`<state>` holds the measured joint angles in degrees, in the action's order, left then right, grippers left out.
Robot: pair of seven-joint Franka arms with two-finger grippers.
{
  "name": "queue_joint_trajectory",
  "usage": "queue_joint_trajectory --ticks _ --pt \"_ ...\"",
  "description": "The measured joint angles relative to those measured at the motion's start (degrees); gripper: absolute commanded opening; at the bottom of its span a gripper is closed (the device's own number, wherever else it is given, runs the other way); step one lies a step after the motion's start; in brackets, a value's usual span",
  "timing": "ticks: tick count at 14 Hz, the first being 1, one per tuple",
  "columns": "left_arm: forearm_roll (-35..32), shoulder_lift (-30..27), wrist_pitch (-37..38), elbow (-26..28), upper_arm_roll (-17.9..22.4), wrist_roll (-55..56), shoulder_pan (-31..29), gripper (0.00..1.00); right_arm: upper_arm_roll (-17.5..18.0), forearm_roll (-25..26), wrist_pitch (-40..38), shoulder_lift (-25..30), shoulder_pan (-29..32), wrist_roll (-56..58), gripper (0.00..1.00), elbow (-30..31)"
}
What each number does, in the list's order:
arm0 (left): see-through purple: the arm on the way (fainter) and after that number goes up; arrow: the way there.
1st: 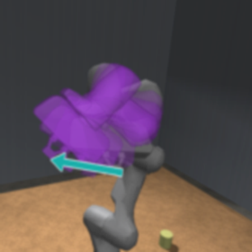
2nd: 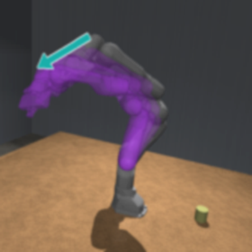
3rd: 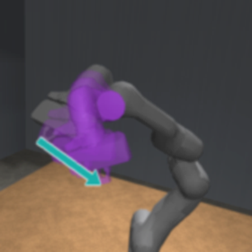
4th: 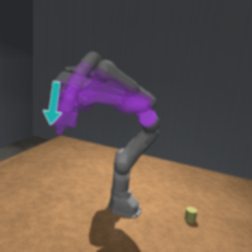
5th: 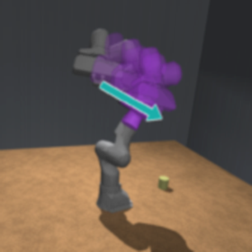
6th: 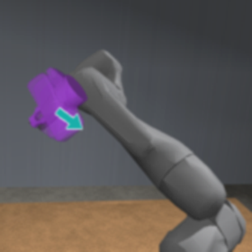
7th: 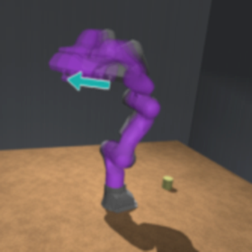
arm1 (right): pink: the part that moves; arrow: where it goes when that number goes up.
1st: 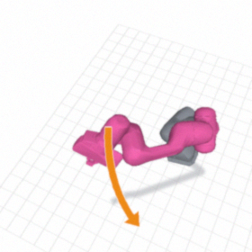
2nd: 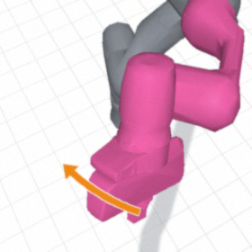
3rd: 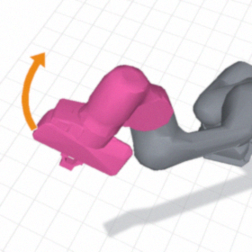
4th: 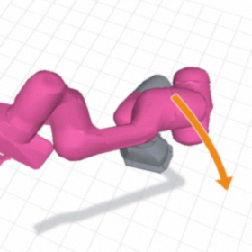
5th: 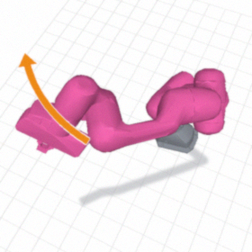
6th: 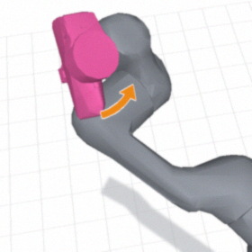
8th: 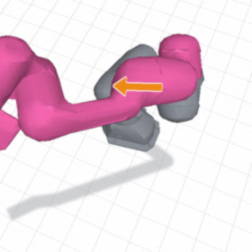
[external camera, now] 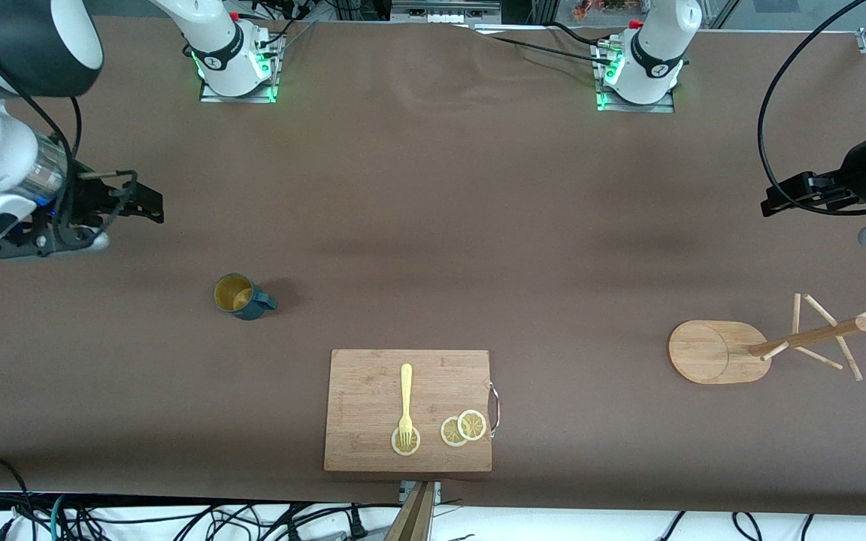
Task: Pass cup and hang on rack
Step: 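Reach the right gripper down to the teal mug and grasp it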
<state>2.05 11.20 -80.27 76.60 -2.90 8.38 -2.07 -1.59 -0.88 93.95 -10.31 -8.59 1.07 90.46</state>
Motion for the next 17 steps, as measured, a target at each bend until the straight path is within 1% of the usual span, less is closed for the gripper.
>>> queue_joint_trajectory --ticks 5,8,10,13,15,17 --pt "0.0 0.0 0.0 -0.01 0.0 0.0 -0.08 1.0 0.0 0.06 0.11 -3.54 -0.97 -0.01 1.0 0.25" --pt "0.0 0.01 0.0 -0.01 -0.02 0.0 -0.08 1.0 -0.28 0.33 2.15 -6.71 -0.8 -0.01 1.0 0.43" --pt "0.0 0.05 0.0 -0.01 -0.02 0.0 -0.08 1.0 -0.39 0.36 6.44 -8.36 -0.73 -0.01 1.0 2.39" --pt "0.0 0.08 0.0 -0.01 -0.02 0.0 -0.09 1.0 -0.41 0.37 15.68 -9.98 -0.73 -0.01 1.0 8.57" --pt "0.0 0.09 0.0 -0.02 -0.08 0.0 -0.08 1.0 -0.42 0.37 18.72 -10.95 -0.73 -0.01 0.99 10.91" --pt "0.0 0.13 0.0 -0.02 -0.09 0.0 -0.08 1.0 -0.42 0.37 20.82 -12.09 -0.73 -0.01 0.99 11.45"
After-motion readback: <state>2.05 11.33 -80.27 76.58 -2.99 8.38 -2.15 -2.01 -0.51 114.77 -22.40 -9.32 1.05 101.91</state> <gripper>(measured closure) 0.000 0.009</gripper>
